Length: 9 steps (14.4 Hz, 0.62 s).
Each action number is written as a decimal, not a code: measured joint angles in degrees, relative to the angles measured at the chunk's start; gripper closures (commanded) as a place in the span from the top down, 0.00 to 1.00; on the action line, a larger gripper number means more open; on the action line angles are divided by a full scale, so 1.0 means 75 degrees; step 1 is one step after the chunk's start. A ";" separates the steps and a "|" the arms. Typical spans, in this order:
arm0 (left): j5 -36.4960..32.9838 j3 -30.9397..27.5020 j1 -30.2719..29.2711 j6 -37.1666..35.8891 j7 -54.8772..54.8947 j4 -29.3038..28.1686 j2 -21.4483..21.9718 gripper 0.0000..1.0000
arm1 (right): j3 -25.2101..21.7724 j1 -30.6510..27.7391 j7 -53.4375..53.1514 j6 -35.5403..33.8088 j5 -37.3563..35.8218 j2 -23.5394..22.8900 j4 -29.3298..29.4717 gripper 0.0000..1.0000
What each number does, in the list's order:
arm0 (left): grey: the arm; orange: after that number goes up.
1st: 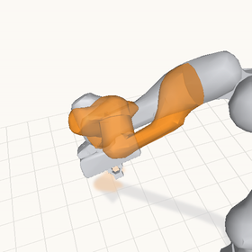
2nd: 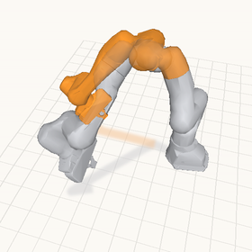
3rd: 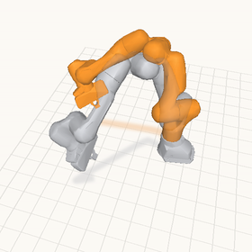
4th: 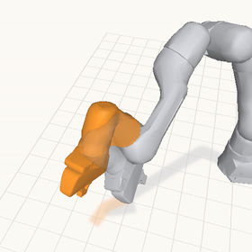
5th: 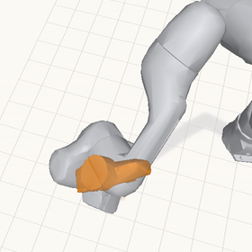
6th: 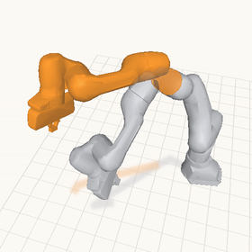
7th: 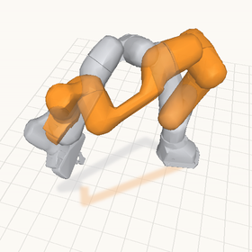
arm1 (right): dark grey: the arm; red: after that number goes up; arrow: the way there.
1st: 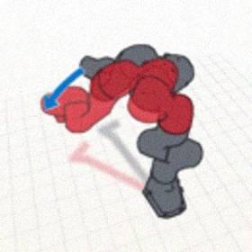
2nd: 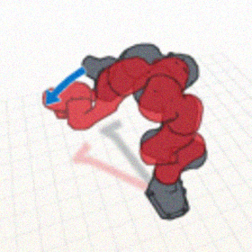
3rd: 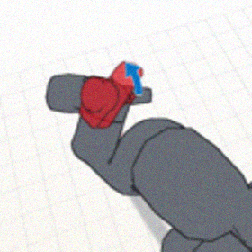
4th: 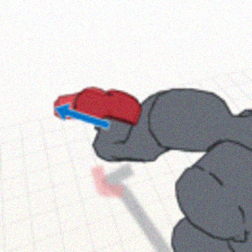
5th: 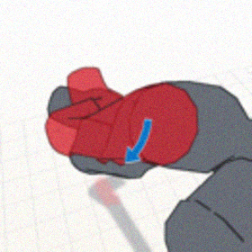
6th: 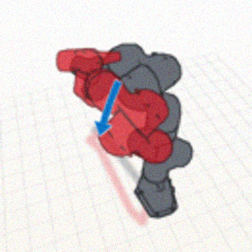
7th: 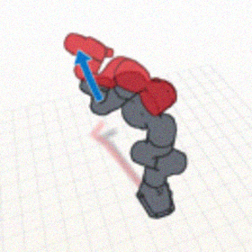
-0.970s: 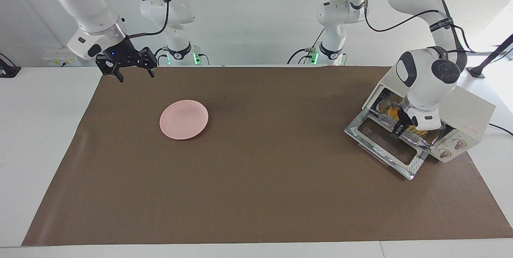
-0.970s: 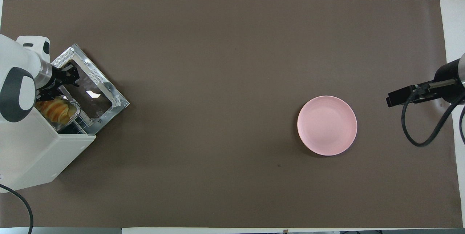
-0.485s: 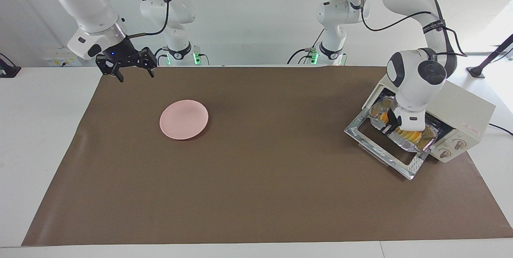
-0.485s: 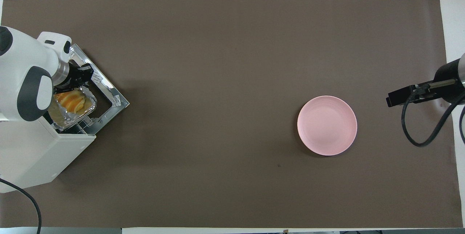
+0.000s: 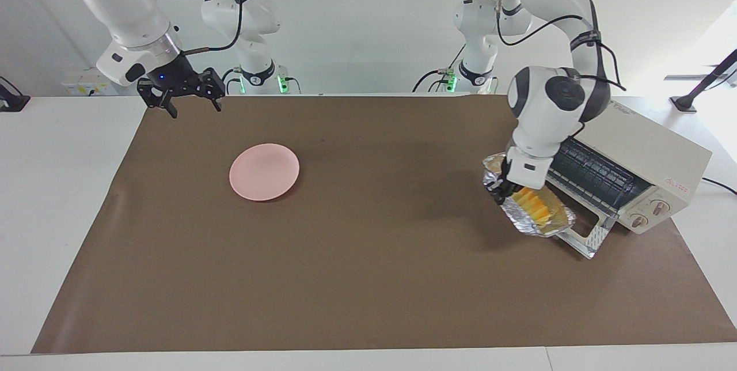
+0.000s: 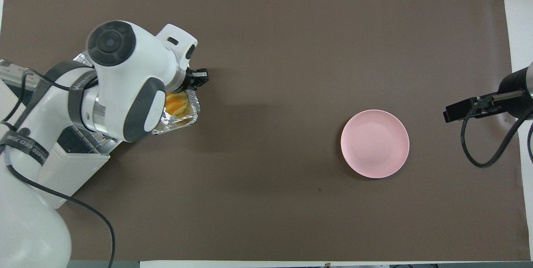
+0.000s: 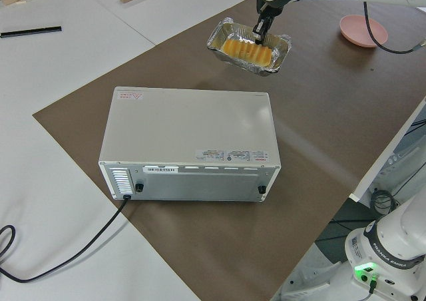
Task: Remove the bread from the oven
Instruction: 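Pull the foil tray out of the oven toward the table center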
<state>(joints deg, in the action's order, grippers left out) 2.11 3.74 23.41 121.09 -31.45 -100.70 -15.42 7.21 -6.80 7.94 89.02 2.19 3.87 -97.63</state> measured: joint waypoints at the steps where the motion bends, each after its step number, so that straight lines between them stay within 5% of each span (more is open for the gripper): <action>1: 0.0071 0.0000 0.0326 0.0000 -0.0015 0.0000 -0.0012 0.00 | 0.0000 -0.0001 0.0000 0.0000 0.0000 0.0000 0.0000 1.00; 8: 0.0272 -0.0014 0.1814 0.0403 -0.0265 -0.0048 -0.0704 0.00 | 0.0037 0.0000 -0.0060 0.0000 0.0000 0.0000 -0.0016 1.00; 9: 0.0272 -0.0017 0.1933 0.0551 -0.0358 -0.0050 -0.0946 0.22 | 0.0050 0.0003 -0.0075 0.0000 0.0000 0.0000 -0.0018 1.00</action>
<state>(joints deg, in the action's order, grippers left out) 4.16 3.62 37.91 125.22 -34.14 -101.07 -22.51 7.59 -6.78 7.38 89.01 2.19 3.87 -97.77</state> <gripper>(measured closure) 0.982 0.000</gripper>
